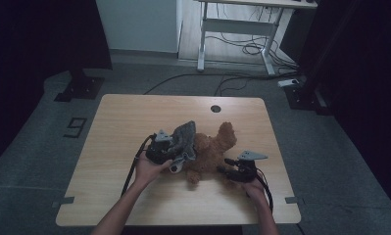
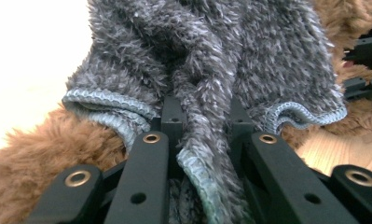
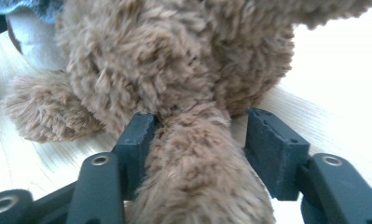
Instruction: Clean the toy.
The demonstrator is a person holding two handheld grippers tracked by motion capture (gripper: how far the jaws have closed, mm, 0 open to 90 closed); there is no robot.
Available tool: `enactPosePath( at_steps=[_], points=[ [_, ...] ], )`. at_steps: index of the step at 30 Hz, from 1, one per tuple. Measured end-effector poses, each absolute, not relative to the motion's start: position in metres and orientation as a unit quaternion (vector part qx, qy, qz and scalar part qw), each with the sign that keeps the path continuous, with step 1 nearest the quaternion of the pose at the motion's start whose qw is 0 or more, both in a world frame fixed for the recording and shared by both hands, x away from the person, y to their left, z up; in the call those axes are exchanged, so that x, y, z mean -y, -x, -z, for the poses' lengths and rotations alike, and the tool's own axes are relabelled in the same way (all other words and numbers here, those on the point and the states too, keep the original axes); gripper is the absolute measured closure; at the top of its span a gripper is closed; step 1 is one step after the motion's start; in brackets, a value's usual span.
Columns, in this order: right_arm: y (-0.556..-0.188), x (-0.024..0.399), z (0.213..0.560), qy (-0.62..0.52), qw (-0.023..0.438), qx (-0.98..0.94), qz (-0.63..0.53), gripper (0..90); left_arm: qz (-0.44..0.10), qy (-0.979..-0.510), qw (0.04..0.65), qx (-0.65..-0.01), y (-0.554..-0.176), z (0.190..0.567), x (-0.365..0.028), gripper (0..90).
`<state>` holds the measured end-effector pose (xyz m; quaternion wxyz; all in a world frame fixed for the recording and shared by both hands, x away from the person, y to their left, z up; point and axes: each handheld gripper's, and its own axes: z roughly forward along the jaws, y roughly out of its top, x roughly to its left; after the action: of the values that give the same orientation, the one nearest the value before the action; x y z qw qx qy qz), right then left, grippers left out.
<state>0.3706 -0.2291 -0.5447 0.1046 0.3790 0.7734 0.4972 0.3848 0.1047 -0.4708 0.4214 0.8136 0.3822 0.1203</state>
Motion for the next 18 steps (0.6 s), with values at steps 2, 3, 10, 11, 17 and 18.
enactPosePath(
  at_steps=[2,3,10,11,17,18],
  points=[
    [-0.370,0.230,0.543,-0.381,0.110,-0.771,-0.499,42.2,-0.127,-0.814,0.423,-0.378,-0.379,0.473,-0.105,75.2],
    [-0.369,0.231,0.541,-0.382,0.114,-0.767,-0.502,41.8,-0.130,-0.813,0.425,-0.377,-0.377,0.473,-0.104,75.2],
    [-0.365,0.253,0.521,-0.411,0.131,-0.711,-0.556,36.9,-0.141,-0.816,0.426,-0.364,-0.362,0.476,-0.102,75.3],
    [-0.364,0.256,0.518,-0.416,0.135,-0.704,-0.560,35.2,-0.139,-0.816,0.427,-0.364,-0.361,0.476,-0.103,75.3],
    [-0.371,0.255,0.497,-0.421,0.146,-0.698,-0.560,26.5,-0.134,-0.812,0.437,-0.363,-0.353,0.479,-0.104,75.3],
    [-0.375,0.254,0.494,-0.420,0.146,-0.699,-0.559,25.3,-0.133,-0.812,0.438,-0.362,-0.351,0.479,-0.105,75.3]
  ],
)
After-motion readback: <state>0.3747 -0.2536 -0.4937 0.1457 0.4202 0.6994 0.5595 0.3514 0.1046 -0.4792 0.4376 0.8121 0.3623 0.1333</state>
